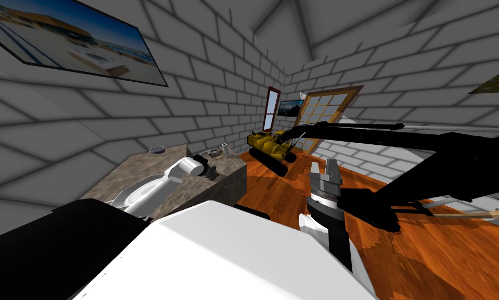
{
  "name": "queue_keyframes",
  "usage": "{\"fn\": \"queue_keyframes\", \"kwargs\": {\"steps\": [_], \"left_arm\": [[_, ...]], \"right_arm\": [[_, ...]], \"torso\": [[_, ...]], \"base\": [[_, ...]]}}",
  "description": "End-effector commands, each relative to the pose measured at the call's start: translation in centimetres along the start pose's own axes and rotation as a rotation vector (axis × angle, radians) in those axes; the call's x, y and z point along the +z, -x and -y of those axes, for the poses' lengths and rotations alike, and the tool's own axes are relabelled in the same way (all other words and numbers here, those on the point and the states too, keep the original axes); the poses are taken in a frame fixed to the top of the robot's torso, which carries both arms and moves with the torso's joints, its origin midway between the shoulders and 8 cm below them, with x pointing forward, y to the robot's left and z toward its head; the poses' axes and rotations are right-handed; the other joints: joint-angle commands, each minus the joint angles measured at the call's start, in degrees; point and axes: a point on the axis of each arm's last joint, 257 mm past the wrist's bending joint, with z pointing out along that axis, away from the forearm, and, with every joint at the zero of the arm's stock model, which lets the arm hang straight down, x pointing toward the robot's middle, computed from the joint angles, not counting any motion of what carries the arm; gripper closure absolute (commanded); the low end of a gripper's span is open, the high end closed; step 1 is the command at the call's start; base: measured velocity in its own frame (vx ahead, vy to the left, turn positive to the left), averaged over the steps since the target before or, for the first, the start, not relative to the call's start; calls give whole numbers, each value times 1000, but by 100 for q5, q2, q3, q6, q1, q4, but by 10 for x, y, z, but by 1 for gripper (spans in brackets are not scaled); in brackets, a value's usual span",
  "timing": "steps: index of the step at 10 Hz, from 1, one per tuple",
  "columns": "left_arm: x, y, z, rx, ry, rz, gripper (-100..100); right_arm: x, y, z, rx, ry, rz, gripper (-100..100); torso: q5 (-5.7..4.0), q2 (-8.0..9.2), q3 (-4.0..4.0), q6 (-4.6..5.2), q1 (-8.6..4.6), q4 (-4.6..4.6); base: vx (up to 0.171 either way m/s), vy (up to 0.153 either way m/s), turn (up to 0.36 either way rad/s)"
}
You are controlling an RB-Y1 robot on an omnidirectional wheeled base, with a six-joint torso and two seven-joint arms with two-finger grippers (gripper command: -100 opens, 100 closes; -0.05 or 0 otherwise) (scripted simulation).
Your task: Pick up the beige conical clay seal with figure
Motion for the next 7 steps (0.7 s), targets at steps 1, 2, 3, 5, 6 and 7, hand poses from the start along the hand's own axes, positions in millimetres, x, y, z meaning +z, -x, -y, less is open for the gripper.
{"fn": "queue_keyframes", "kwargs": {"steps": [1, 2, 3, 5, 6, 7], "left_arm": [[0, 0, 0, 0, 0, 0, 0], [-5, -5, -4, 9, 1, -5, 100], [-8, -8, -7, 15, 2, -8, 100], [-15, -15, -14, 29, 4, -14, 100], [-18, -18, -17, 35, 5, -17, 100], [-21, -22, -20, 42, 6, -20, 100]], "right_arm": [[0, 0, 0, 0, 0, 0, 0], [0, 0, 0, 0, 0, 0, 0], [0, 0, 0, 0, 0, 0, 0], [0, 0, 0, 0, 0, 0, 0], [0, 0, 0, 0, 0, 0, 0], [0, 0, 0, 0, 0, 0, 0]], "torso": [[0, 0, 0, 0, 0, 0], [0, 0, 0, 0, 0, 0], [-1, -6, -2, -5, 5, 0], [-1, -17, -8, -1, 5, -1], [-1, -16, -8, -1, 4, -1], [-1, -14, -7, -1, 4, -1]], "base": [[0, 0, 0], [34, 18, 108], [59, 21, 111], [56, 21, 72], [44, 21, 64], [45, 25, 72]]}}
